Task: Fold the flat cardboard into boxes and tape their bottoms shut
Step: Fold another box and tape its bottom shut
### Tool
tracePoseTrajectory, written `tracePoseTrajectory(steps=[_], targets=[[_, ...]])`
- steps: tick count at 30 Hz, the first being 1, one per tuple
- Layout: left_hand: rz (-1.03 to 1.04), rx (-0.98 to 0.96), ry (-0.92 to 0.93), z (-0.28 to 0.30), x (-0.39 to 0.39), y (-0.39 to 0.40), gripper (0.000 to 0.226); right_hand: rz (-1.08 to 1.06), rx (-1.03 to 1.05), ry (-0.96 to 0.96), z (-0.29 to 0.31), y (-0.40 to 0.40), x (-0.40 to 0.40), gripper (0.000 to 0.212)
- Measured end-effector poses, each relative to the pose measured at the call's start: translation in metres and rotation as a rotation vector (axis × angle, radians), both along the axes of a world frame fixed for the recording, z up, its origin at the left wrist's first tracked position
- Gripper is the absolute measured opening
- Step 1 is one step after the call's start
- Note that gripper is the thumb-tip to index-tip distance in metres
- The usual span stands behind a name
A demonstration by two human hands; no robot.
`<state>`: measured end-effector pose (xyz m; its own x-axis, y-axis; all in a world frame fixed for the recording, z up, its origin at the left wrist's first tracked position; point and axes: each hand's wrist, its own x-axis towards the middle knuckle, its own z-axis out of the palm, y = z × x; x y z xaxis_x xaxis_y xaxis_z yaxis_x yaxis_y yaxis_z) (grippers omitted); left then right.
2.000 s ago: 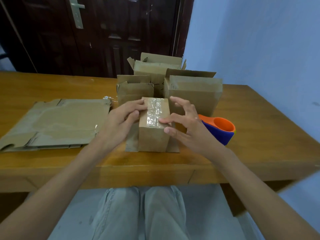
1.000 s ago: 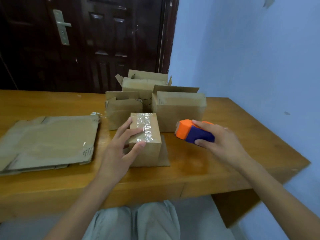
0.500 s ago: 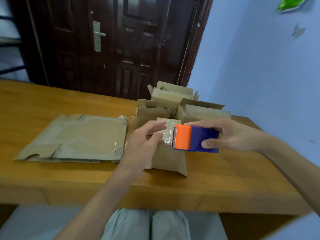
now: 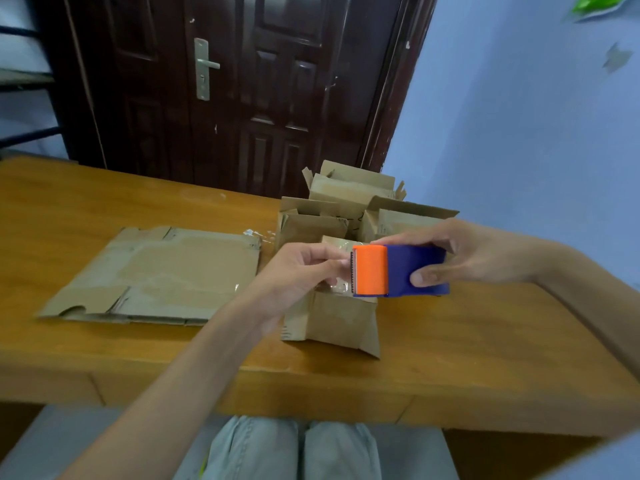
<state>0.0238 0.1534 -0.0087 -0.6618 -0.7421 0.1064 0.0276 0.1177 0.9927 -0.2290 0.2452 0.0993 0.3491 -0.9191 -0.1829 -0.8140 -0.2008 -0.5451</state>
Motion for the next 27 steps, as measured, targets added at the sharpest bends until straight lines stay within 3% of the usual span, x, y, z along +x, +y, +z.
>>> tracePoseTrajectory(steps=[9, 12, 16, 20, 27], targets=[[0.056, 0.005, -0.042, -0.001, -0.001, 0.000, 0.013, -0.095, -0.046, -0.005, -0.005, 0.000, 0.008, 0.051], [0.055, 0.082, -0.074, 0.001, 0.000, 0.000, 0.014, -0.138, -0.105, 0.084, -0.008, 0.002, 0.020, 0.050], [0.059, 0.039, -0.197, 0.009, 0.003, -0.006, 0.009, -0.145, -0.162, 0.157, -0.016, 0.013, 0.027, 0.070], [0.069, -0.043, -0.298, 0.010, 0.002, -0.007, 0.008, -0.138, -0.166, 0.166, -0.027, 0.018, 0.027, 0.068], [0.107, 0.088, -0.210, -0.010, 0.016, -0.009, 0.011, -0.170, -0.116, 0.121, -0.037, 0.017, 0.008, 0.063]])
